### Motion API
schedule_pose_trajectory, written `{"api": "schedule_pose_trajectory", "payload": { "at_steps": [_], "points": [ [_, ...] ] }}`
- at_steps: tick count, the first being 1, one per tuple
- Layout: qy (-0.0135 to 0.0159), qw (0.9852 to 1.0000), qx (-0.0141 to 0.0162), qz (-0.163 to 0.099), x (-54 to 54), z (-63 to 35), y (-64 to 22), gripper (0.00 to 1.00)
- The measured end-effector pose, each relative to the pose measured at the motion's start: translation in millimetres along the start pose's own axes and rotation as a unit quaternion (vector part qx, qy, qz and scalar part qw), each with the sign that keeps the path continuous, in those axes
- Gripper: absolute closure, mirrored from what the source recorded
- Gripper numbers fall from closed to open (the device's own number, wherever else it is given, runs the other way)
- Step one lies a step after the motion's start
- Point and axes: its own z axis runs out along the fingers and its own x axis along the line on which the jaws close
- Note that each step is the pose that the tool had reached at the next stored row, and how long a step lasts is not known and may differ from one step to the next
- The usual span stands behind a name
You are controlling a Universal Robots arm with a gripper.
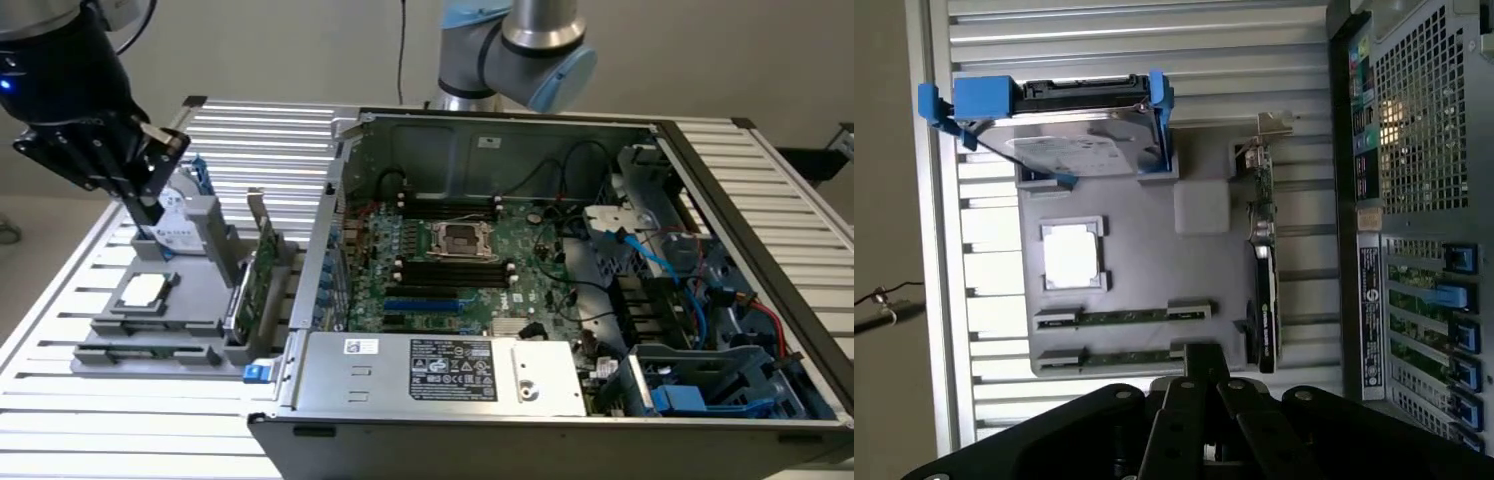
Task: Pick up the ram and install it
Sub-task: 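Reach for the ram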
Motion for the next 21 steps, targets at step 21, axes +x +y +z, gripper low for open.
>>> {"api": "schedule_pose_trajectory", "payload": {
  "at_steps": [21],
  "points": [
    [0.0054,1.0,0.0004,0.0,27.7,16.0,-26.3,0.89]
  ]
}}
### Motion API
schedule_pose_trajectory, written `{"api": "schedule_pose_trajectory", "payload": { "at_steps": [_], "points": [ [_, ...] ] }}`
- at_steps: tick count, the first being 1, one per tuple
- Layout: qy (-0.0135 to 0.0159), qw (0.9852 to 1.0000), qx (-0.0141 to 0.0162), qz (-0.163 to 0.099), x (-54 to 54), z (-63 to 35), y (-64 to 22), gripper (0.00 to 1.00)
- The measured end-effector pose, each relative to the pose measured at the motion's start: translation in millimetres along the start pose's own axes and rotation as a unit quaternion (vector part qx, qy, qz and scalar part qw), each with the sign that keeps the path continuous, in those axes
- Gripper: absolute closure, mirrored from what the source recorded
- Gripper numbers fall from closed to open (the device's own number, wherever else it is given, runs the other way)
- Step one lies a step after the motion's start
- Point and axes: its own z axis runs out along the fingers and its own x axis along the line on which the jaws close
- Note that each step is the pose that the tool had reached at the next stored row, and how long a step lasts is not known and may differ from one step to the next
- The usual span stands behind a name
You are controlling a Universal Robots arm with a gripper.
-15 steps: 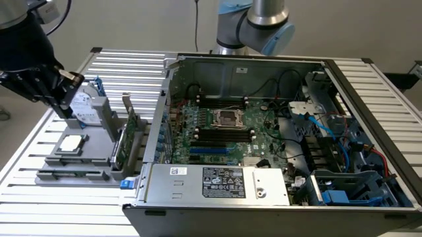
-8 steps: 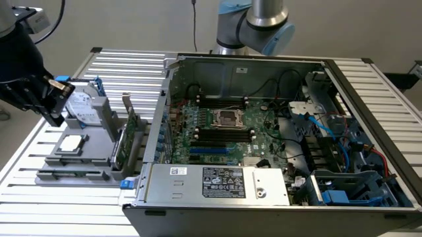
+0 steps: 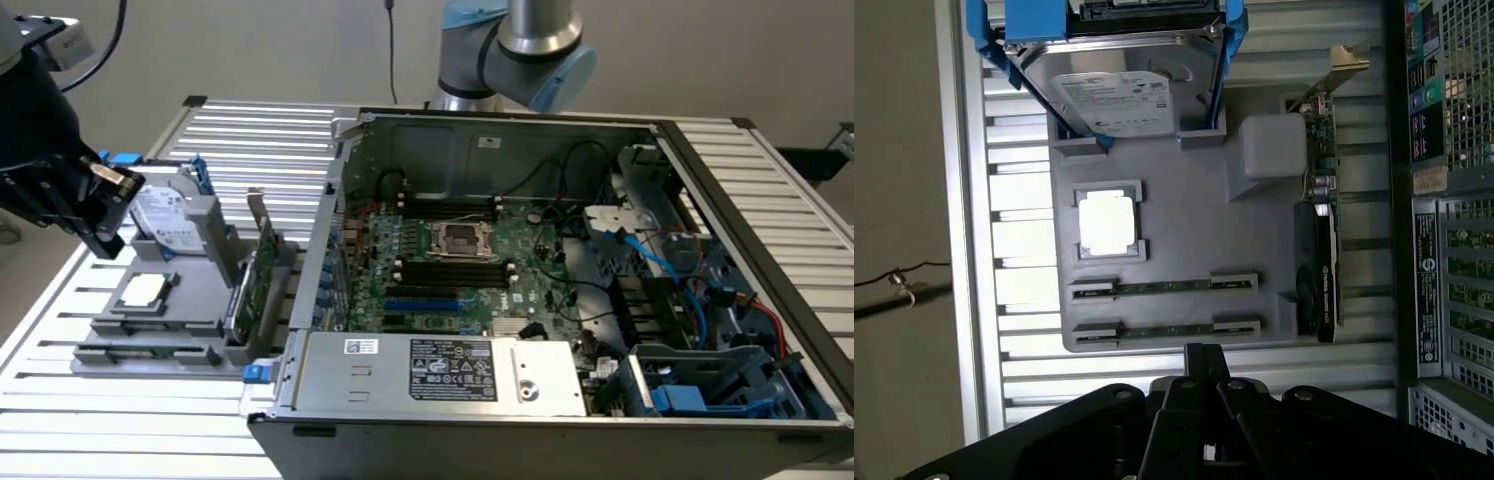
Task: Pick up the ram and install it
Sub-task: 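Reach for the ram, then pick up the ram and move it above insertion slot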
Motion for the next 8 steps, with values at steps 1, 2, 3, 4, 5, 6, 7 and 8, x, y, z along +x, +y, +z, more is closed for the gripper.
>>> {"api": "schedule_pose_trajectory", "payload": {
  "at_steps": [1,2,3,4,5,6,7,8],
  "points": [
    [0.0,1.0,0.0,0.0,0.0,0.0,0.0,0.89],
    [0.0,1.0,0.0,0.0,0.0,0.0,0.0,0.89],
    [0.0,1.0,0.0,0.0,0.0,0.0,0.0,0.89],
    [0.0,1.0,0.0,0.0,0.0,0.0,0.0,0.89],
    [0.0,1.0,0.0,0.0,0.0,0.0,0.0,0.89],
    [0.0,1.0,0.0,0.0,0.0,0.0,0.0,0.89],
    [0.0,1.0,0.0,0.0,0.0,0.0,0.0,0.89],
    [0.0,1.0,0.0,0.0,0.0,0.0,0.0,0.89]
  ]
}}
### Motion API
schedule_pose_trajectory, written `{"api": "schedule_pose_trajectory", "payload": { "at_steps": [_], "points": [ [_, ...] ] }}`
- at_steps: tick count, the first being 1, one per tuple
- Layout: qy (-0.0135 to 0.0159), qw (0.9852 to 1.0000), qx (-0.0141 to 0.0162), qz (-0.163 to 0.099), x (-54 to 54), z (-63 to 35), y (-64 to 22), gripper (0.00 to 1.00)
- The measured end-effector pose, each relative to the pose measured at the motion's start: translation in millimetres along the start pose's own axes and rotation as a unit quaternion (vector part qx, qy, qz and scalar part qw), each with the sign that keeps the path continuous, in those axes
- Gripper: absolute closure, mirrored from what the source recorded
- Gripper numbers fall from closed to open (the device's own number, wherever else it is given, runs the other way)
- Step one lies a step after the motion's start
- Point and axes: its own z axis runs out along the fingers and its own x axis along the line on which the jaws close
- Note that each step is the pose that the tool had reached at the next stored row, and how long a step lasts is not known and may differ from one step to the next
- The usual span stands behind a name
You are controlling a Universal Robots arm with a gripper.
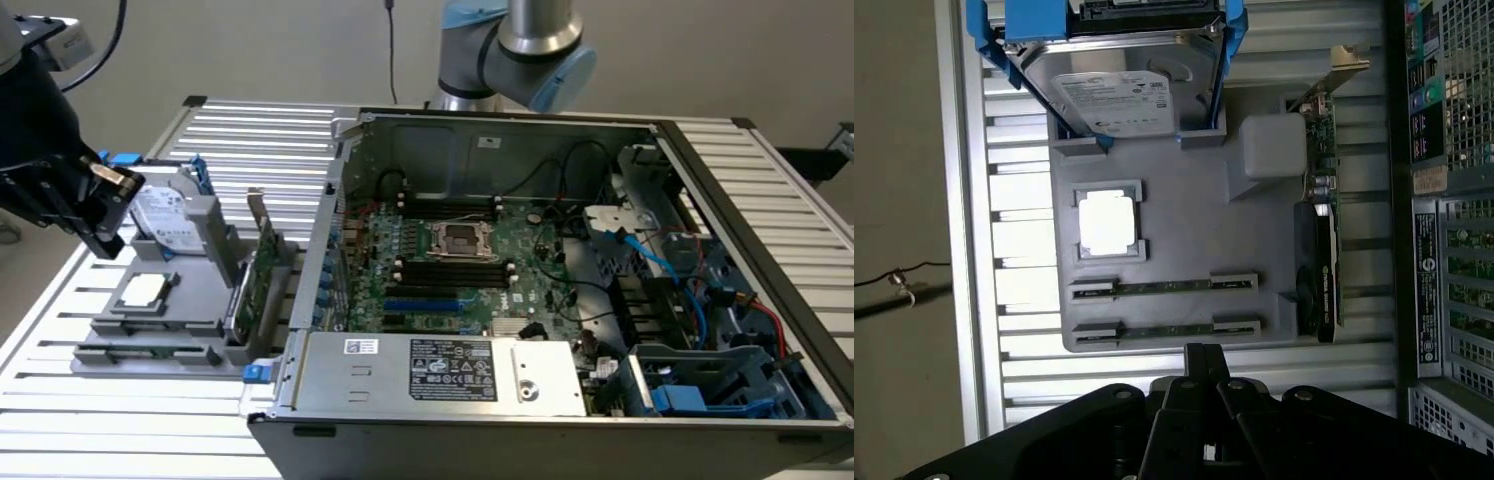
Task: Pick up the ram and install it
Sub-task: 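Pick up the ram and move it above insertion slot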
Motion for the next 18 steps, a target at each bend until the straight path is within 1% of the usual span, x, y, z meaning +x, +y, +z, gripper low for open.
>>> {"api": "schedule_pose_trajectory", "payload": {
  "at_steps": [5,6,7,10,12,14,17,18],
  "points": [
    [0.0,1.0,0.0,0.0,0.0,0.0,-0.1,0.89],
    [0.0,1.0,-0.0008,-0.003,0.4,0.2,-0.4,0.89],
    [0.0003,0.9999,-0.0015,-0.011,0.4,1.1,-0.4,0.89],
    [0.0019,0.9993,-0.0012,-0.039,0.3,3.2,-0.5,0.89],
    [0.0028,0.9984,-0.0011,-0.057,0.4,4.7,-0.6,0.89],
    [0.0038,0.9972,-0.001,-0.075,0.3,6.2,-0.7,0.89],
    [0.0052,0.9948,-0.001,-0.102,0.3,8.4,-0.8,0.89],
    [0.0055,0.9938,-0.0017,-0.111,0.3,9.2,-0.8,0.89]
  ]
}}
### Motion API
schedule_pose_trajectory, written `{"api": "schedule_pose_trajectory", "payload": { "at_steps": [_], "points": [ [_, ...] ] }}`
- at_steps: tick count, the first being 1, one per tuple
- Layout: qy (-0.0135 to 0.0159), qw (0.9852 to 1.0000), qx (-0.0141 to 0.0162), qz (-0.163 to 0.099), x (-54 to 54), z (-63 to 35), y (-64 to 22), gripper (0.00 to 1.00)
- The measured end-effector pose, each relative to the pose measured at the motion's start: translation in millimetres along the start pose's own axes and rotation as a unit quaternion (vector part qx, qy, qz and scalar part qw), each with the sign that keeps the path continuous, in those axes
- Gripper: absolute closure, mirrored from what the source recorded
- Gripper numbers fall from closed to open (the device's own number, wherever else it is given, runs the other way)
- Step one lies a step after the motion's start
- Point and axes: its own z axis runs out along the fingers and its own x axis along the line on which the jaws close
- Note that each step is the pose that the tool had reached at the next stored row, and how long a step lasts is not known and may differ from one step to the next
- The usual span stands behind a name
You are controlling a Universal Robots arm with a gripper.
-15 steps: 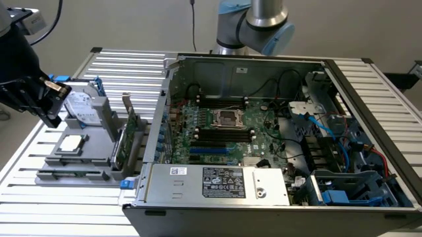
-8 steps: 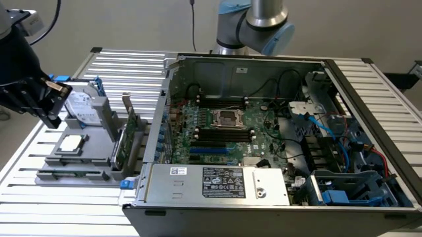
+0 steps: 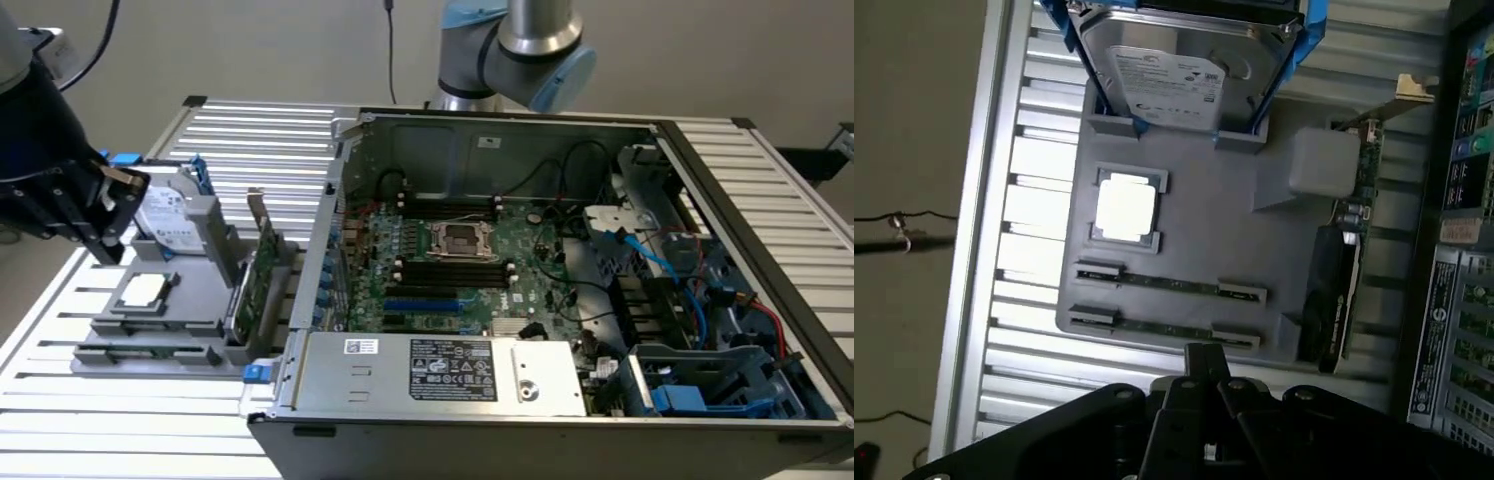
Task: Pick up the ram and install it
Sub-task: 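Pick up the ram and move it above insertion slot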
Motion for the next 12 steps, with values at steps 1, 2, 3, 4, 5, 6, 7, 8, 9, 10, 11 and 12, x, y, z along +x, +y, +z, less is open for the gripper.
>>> {"api": "schedule_pose_trajectory", "payload": {
  "at_steps": [1,2,3,4,5,6,7,8,9,10,11,12],
  "points": [
    [0.0004,1.0,-0.0006,-0.009,0.0,0.7,0.0,0.89],
    [0.0008,0.9998,-0.0009,-0.018,0.0,1.3,0.0,0.89],
    [0.0013,0.9996,-0.0012,-0.027,0.0,1.9,-0.1,0.89],
    [0.0018,0.9993,-0.0014,-0.037,0.0,2.1,-0.1,0.89],
    [0.0022,0.999,-0.0021,-0.046,0.0,2.1,-0.1,0.89],
    [0.0027,0.9985,-0.0026,-0.054,0.0,2.2,-0.1,0.89],
    [0.003,0.998,-0.0028,-0.062,0.0,2.3,-0.1,0.89],
    [0.0034,0.9975,-0.0029,-0.071,0.1,2.4,-0.1,0.89],
    [0.0039,0.9968,-0.0029,-0.08,0.1,2.5,-0.1,0.89],
    [0.0044,0.996,-0.0028,-0.089,0.1,2.5,-0.1,0.89],
    [0.0049,0.9952,-0.0027,-0.098,0.1,2.4,-0.1,0.89],
    [0.0054,0.9943,-0.0026,-0.107,0.1,2.4,-0.1,0.89]
  ]
}}
